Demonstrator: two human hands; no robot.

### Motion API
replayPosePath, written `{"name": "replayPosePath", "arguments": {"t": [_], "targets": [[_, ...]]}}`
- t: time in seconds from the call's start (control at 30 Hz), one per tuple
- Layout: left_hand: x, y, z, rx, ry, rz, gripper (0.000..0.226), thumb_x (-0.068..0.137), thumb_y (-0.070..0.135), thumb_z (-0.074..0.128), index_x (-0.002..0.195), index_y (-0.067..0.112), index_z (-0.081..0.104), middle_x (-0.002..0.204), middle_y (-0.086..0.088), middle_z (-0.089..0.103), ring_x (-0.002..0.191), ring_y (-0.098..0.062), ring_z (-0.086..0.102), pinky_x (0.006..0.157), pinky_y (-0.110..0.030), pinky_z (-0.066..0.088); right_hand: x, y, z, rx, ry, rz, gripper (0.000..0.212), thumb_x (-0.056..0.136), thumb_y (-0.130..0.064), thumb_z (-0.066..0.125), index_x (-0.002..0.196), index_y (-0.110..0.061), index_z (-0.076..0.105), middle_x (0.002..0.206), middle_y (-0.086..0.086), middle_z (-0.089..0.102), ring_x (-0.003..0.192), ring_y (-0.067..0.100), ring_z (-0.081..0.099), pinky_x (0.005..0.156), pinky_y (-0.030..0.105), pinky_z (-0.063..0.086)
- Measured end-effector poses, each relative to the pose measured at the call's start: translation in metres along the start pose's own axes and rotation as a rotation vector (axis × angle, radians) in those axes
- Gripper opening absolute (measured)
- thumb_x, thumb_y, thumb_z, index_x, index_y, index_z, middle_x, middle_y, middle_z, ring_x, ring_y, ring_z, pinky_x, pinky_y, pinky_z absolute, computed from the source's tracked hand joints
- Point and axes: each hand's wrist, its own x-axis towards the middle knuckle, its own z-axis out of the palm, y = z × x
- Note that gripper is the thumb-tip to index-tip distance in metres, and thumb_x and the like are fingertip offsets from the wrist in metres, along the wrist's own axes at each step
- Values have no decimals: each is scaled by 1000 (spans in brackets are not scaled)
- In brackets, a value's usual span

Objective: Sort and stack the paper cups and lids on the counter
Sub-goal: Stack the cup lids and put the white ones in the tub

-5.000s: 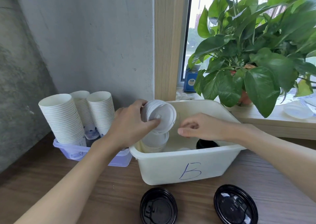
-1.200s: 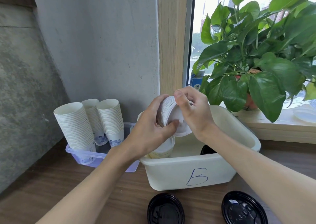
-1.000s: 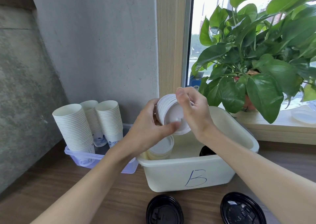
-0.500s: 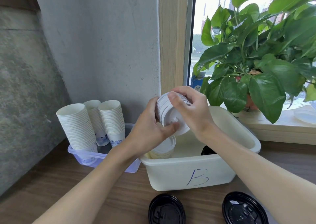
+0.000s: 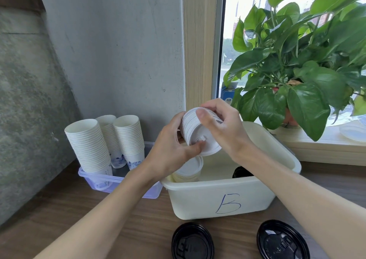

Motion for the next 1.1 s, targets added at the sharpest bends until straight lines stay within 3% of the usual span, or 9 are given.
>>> {"name": "replayPosePath", "arguments": {"t": [0.1, 0.17, 0.2, 0.33, 0.47, 0.67, 0.87, 1.0, 1.1], "targets": [[-1, 7, 1, 13, -14, 28, 55, 80, 13, 75, 123, 42, 58, 106, 13, 72, 90, -2, 68, 76, -12, 50, -2, -2, -13, -118, -168, -21, 52, 67, -64, 66, 105, -28, 62, 98, -12, 66, 95, 4, 62, 82, 20, 50], [-1, 10, 1, 37, -17, 40, 61, 80, 17, 73, 117, 61, 53, 109, 22, 70, 98, 2, 67, 80, -10, 49, -3, -2, -16, -209, -200, -55, 57, 65, -66, 67, 112, -34, 60, 108, -18, 64, 106, 0, 59, 91, 20, 47], [-1, 10, 1, 38, -19, 35, 60, 80, 20, 74, 118, 62, 52, 111, 23, 69, 104, 0, 66, 83, -13, 51, -2, -2, -16, -229, -185, -72, 60, 65, -66, 67, 114, -34, 60, 111, -18, 63, 108, -1, 57, 93, 19, 45], [-1, 3, 0, 20, -51, -12, 66, 78, 30, 81, 136, 33, 50, 120, 13, 69, 112, -10, 66, 97, -33, 54, -3, -4, -8, -112, -69, -64, 63, 64, -73, 66, 111, -30, 64, 106, -15, 66, 102, -3, 60, 86, 12, 45], [-1, 2, 0, -40, -21, -5, 57, 83, 17, 83, 133, 25, 56, 115, 6, 72, 102, -8, 70, 87, -22, 54, -5, 0, -4, -27, -32, -52, 72, 60, -80, 58, 108, -27, 66, 101, -18, 68, 99, -5, 61, 82, 8, 43], [-3, 2, -1, -33, 0, 52, 49, 86, 1, 76, 129, 19, 63, 105, 1, 74, 91, -9, 69, 78, -16, 52, -4, 1, 1, 14, -31, -78, 50, 64, -71, 61, 94, -31, 66, 93, -16, 68, 86, -3, 63, 75, 8, 45], [0, 5, -1, -50, -39, 49, 47, 89, -4, 72, 131, 15, 61, 111, -13, 70, 98, -24, 67, 83, -26, 56, -4, 5, 1, 14, -4, -96, 62, 65, -71, 61, 92, -15, 67, 81, -10, 65, 76, -1, 59, 69, 12, 45], [1, 3, -1, -21, -62, 22, 52, 91, 1, 70, 137, 21, 55, 115, -7, 70, 101, -21, 66, 88, -25, 55, -5, 6, -9, -78, -97, -65, 56, 75, -69, 60, 103, -20, 64, 91, -11, 64, 85, 0, 61, 74, 13, 46], [1, 1, -1, 47, -84, -18, 73, 92, 9, 71, 155, 26, 38, 134, 12, 63, 121, -1, 59, 104, -20, 46, -2, 3, -20, -156, -214, -52, 46, 73, -62, 65, 105, -30, 63, 95, -21, 64, 92, 0, 62, 76, 11, 45]]}}
